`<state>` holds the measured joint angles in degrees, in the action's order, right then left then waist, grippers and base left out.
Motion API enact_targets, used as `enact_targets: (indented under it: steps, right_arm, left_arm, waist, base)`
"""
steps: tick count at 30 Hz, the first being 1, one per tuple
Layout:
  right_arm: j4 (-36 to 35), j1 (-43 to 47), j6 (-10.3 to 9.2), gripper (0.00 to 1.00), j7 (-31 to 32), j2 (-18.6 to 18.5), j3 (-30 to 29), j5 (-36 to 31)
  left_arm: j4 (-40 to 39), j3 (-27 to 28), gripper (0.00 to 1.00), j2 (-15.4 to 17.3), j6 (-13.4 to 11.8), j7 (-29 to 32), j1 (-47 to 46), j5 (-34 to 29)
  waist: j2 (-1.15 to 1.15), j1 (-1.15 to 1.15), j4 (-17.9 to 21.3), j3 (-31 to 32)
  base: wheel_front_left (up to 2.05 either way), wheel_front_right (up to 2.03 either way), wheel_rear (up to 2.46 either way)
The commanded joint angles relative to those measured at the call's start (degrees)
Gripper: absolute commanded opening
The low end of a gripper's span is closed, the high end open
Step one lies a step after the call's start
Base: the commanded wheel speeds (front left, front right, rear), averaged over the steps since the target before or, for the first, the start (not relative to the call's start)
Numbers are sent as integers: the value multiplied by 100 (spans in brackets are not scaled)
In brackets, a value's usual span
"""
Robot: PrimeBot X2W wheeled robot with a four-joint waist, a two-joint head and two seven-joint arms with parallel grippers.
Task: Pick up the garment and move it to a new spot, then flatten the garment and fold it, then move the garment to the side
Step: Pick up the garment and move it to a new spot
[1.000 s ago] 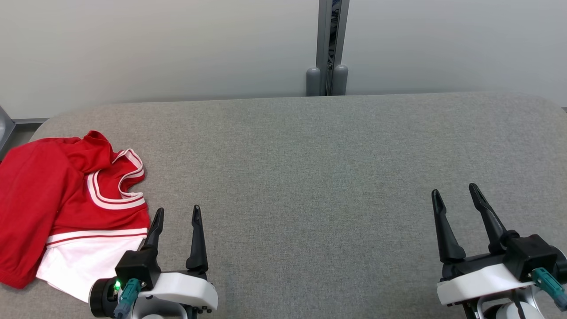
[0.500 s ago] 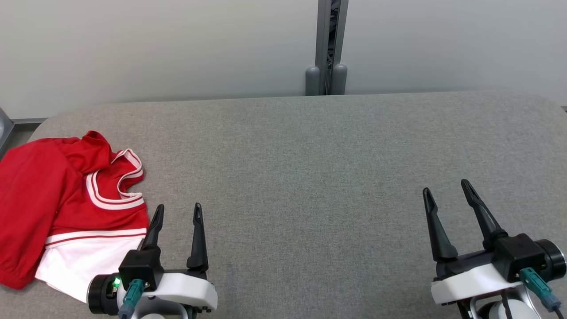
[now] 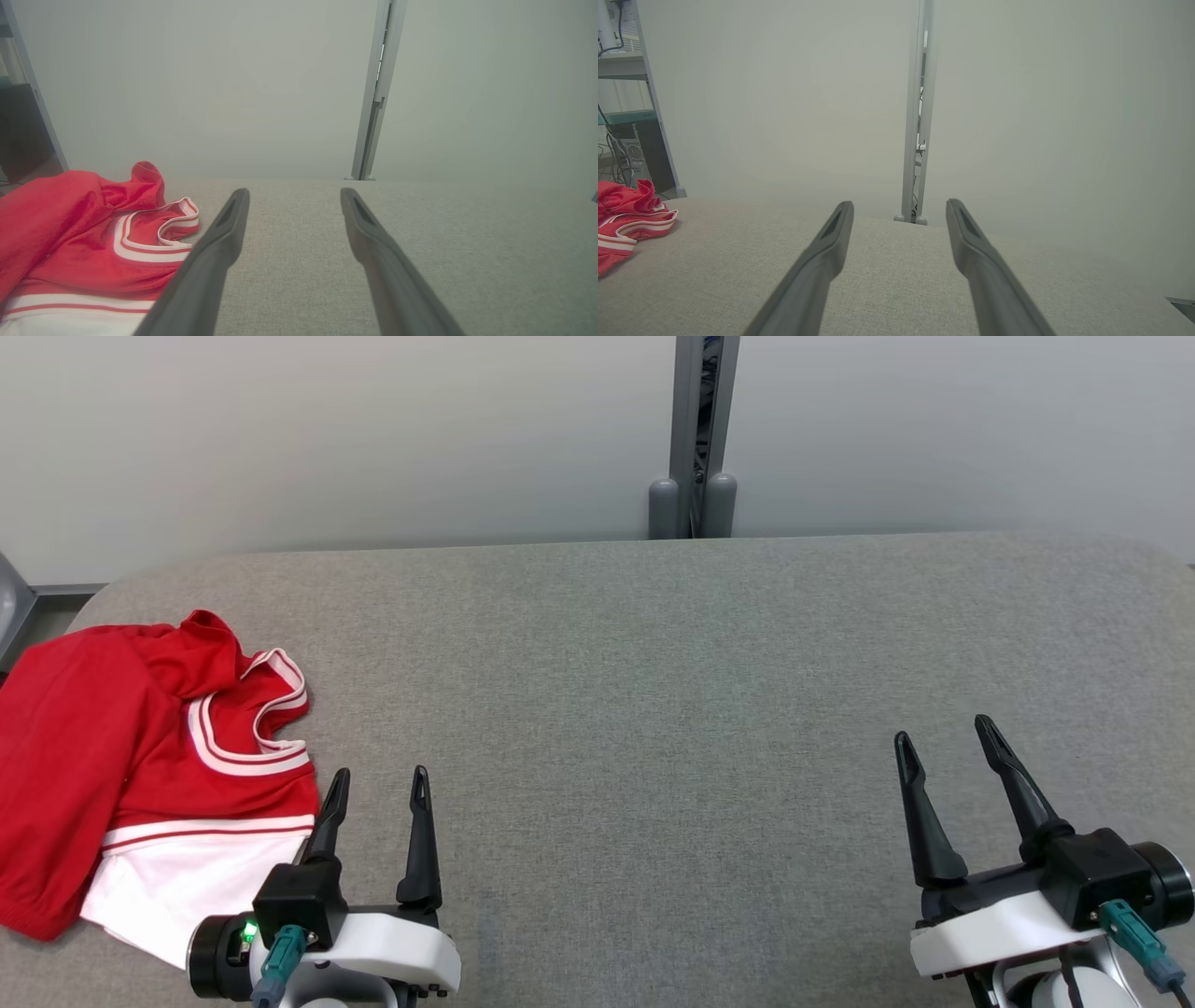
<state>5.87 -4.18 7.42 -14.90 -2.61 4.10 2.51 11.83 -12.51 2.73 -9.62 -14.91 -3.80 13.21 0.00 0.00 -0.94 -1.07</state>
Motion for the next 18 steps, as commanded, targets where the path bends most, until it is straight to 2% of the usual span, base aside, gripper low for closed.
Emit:
enact_targets:
  steps: [1, 9, 18]
  right_arm:
    - [-19, -19, 13, 100, -36, -27, -9, 14]
    - [-45, 85, 13, 100, -35, -28, 43, 36]
    - [-61, 166, 13, 100, -35, -28, 140, 64]
  left_arm:
    - [8, 2, 100, 28, 23, -24, -26, 2]
    - [22, -64, 100, 27, -2, -24, -45, 5]
    - [-27, -50, 100, 27, -16, -19, 25, -62]
  waist:
    - [0, 0, -27, -7]
    - [0, 0, -476, -11]
    - [0, 0, -1419, 39]
  base:
    - [0, 0, 0]
    - [0, 0, 0]
    - [0, 0, 0]
